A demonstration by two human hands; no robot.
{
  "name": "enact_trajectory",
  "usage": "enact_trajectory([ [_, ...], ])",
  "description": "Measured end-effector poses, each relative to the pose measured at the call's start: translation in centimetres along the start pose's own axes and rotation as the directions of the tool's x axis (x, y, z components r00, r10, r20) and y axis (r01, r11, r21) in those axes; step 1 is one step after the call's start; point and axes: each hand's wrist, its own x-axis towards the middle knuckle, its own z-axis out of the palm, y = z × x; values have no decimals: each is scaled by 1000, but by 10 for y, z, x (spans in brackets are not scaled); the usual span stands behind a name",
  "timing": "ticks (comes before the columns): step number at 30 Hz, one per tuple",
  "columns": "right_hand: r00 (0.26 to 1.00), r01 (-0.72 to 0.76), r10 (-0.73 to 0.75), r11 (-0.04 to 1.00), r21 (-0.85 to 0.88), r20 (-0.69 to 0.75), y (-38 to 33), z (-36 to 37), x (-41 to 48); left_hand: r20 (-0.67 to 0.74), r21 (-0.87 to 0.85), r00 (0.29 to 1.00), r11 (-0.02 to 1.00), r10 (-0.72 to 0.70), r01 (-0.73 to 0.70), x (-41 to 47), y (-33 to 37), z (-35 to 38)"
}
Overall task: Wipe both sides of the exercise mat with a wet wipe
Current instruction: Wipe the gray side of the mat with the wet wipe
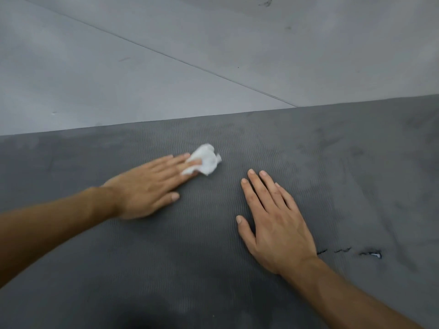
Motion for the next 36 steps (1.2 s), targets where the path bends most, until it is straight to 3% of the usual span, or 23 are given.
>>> enact_trajectory([
  [4,1000,-1,1,1000,4,1,1,0,0,-41,-141,960,953,-276,268,19,-33,-9],
  [7,1000,1,-1,1000,2,-3,1,1,0,-51,-143,949,942,-312,302,20,-34,-8],
  [12,1000,3,-3,1000,8,-14,1,1,0,-87,-92,972,973,-219,211,-2,-8,4],
  [18,1000,2,-2,1000,2,-29,0,1,0,-47,0,998,999,46,-46,-74,69,20],
  [24,1000,10,-11,1000,-19,-29,-1,2,1,42,71,991,989,124,-127,-115,75,29],
  [32,998,22,-25,999,-37,-64,0,5,1,9,-27,986,985,-168,168,-95,-9,24],
  [36,997,25,-28,999,-46,-74,-1,5,2,-70,-202,892,882,-447,426,-67,-49,16],
])
